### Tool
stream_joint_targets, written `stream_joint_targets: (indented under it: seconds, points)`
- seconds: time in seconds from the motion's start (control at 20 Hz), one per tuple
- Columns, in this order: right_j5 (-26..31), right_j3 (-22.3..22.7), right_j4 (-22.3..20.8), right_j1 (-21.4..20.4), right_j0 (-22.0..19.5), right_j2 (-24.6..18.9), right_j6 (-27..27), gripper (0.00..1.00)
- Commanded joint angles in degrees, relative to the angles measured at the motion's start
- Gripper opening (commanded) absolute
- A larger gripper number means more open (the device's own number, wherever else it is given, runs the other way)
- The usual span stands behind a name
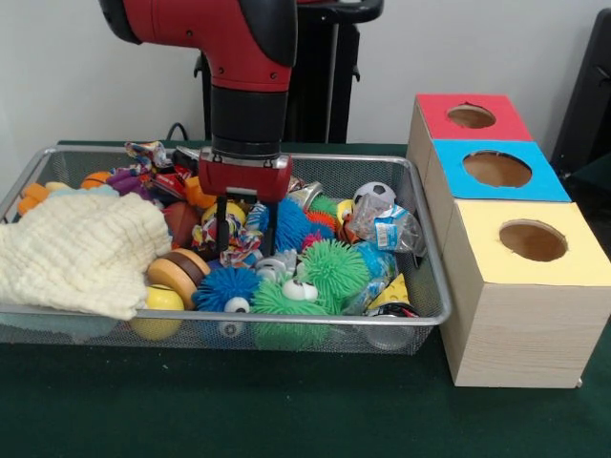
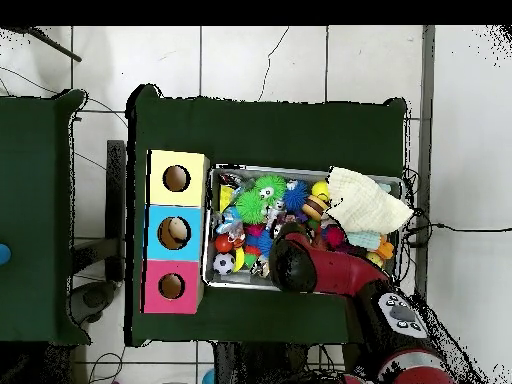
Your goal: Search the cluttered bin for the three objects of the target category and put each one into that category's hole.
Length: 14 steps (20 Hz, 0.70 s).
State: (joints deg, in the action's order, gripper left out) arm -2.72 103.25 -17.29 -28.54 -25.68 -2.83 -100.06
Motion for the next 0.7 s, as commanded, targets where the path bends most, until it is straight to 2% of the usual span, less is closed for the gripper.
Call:
stream_joint_targets:
  seconds: [0.05, 0.2, 0.25, 0.55, 0.7]
  points:
    - [-5.1, -1.4, -2.2, 5.1, 1.8, 1.3, -7.0, 1.0]
    - [-4.2, -1.8, -2.1, 5.2, 1.5, 0.7, -6.0, 1.0]
    - [-4.3, -1.6, -2.3, 5.1, 1.2, 0.3, -5.7, 0.0]
    - [-3.1, -1.8, -2.3, 4.9, 0.4, -0.9, -5.3, 0.0]
    - [0.6, -1.5, -1.8, 2.5, 0.9, -1.5, -4.2, 0.0]
